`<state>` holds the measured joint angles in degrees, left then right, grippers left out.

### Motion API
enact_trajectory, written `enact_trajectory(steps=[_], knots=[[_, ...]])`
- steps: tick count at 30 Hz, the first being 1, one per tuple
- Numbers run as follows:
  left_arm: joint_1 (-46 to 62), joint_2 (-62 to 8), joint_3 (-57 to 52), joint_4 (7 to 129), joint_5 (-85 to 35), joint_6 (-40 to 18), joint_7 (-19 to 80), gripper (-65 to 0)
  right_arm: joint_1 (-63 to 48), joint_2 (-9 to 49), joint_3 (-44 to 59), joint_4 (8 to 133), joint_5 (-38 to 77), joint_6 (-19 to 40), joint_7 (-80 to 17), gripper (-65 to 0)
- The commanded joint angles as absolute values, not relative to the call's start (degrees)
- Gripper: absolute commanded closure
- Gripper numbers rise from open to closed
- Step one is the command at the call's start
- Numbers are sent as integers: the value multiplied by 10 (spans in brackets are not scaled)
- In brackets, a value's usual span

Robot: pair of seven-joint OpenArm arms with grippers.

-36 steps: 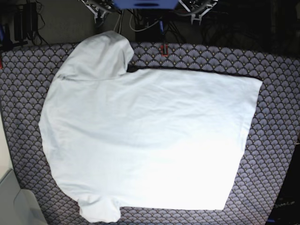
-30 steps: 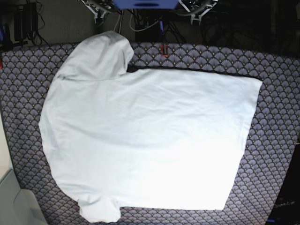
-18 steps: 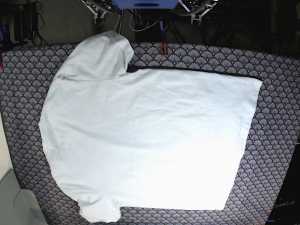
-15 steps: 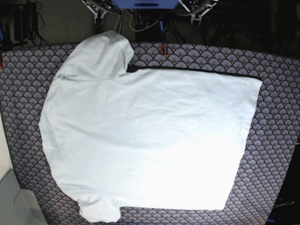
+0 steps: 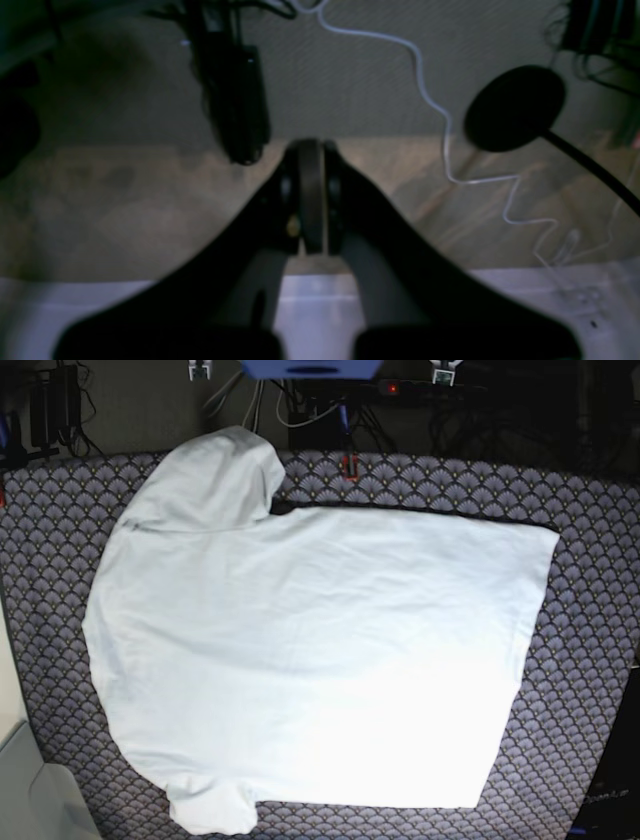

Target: Fold the T-shirt properly

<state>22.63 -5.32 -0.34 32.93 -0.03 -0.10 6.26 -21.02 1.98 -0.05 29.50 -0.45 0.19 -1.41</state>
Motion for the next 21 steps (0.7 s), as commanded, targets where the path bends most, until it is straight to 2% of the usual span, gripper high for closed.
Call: enact_trajectory(steps=[1,7,13,21], knots=[[236,-52,-3,350,0,-2,53,-3,-231,22,0,327,-4,3,-5,0],[307,-53,-4,466,0,-2,53,-3,-342,38,2,515,-4,3,-6,0],[417,-85,-12,686,-42,0,55,-3,-463,56,6,749,-1,3,-6,0],[499,-138,-103,941,-160,-2,170,-3,-567,80,22,983,-1,3,-6,0]])
